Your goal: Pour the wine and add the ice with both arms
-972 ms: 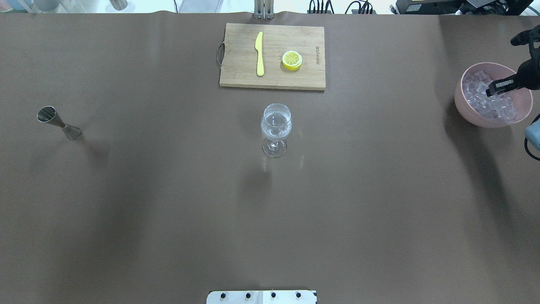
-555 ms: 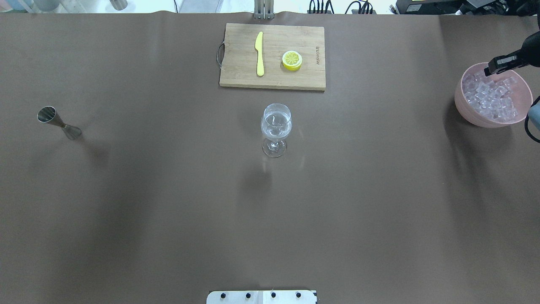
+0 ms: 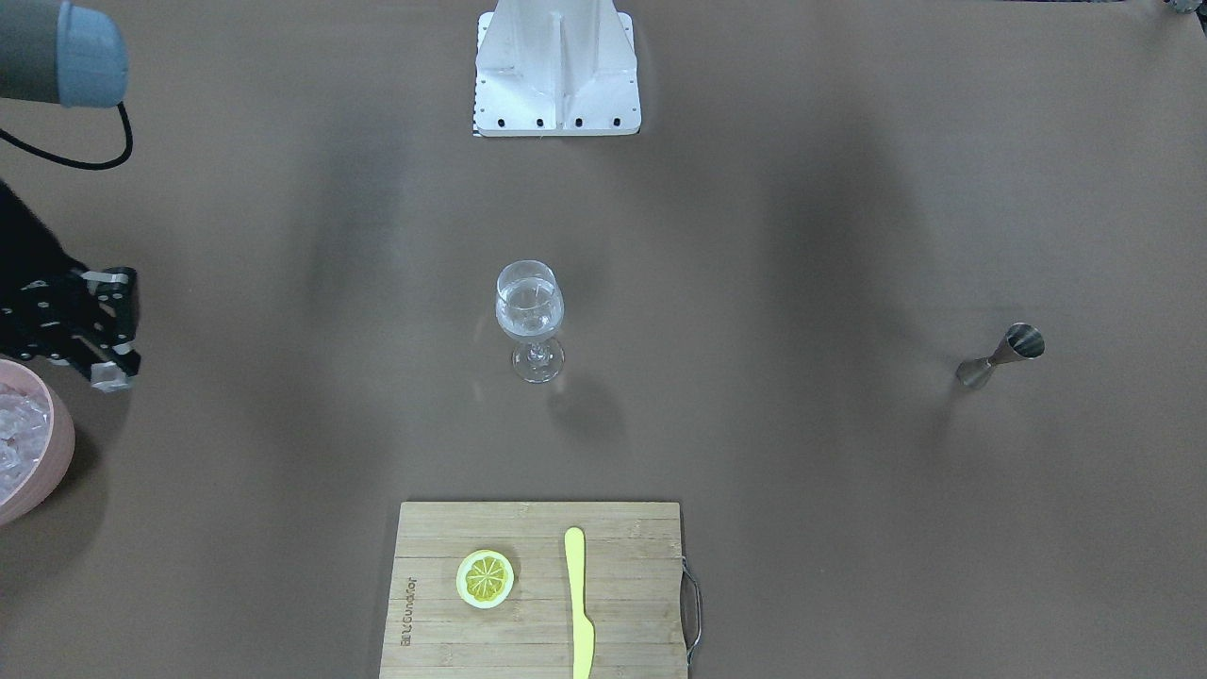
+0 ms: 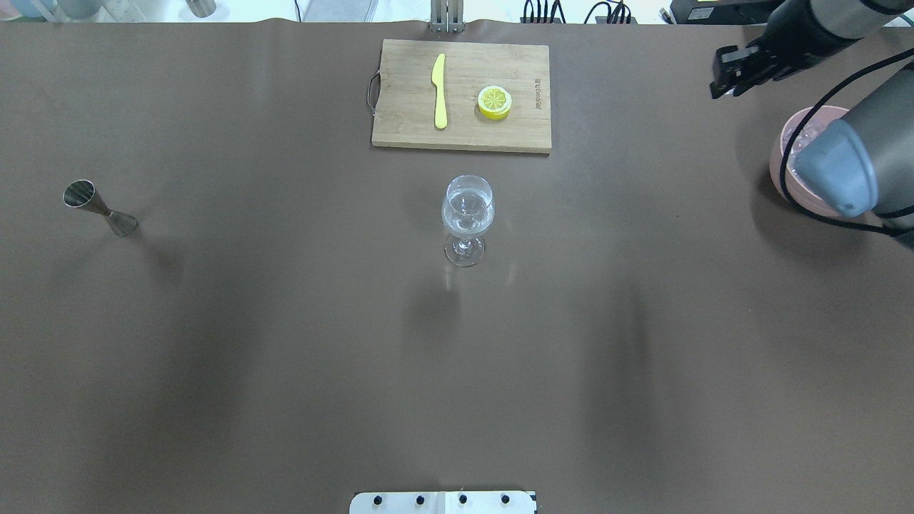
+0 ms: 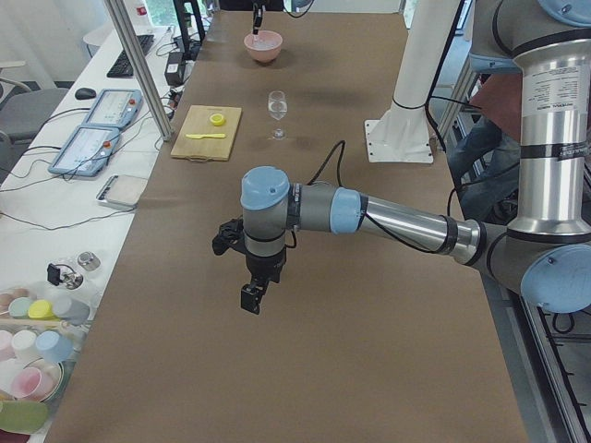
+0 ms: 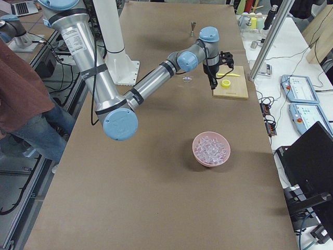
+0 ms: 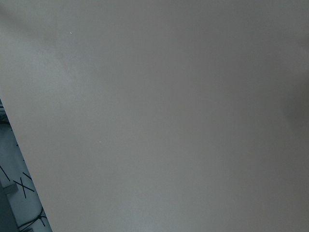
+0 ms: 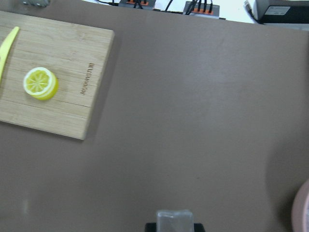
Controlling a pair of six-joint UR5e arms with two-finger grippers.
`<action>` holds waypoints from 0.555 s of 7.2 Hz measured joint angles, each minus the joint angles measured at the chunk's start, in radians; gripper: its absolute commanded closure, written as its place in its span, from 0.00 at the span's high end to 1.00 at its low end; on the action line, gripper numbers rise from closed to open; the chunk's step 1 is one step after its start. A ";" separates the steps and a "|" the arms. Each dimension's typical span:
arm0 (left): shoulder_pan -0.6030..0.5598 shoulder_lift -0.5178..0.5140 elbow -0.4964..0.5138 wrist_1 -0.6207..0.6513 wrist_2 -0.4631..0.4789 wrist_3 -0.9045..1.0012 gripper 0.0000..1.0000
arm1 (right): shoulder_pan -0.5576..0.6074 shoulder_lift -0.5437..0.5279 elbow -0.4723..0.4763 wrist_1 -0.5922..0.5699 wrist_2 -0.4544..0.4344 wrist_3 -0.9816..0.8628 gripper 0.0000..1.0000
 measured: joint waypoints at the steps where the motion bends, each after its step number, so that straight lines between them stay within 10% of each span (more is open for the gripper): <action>1: 0.000 0.000 0.000 0.000 0.000 -0.011 0.99 | -0.093 0.034 0.014 -0.008 -0.066 0.114 0.00; 4: 0.001 -0.003 -0.001 -0.002 0.000 -0.031 0.99 | -0.303 0.146 0.024 -0.050 -0.211 0.388 0.00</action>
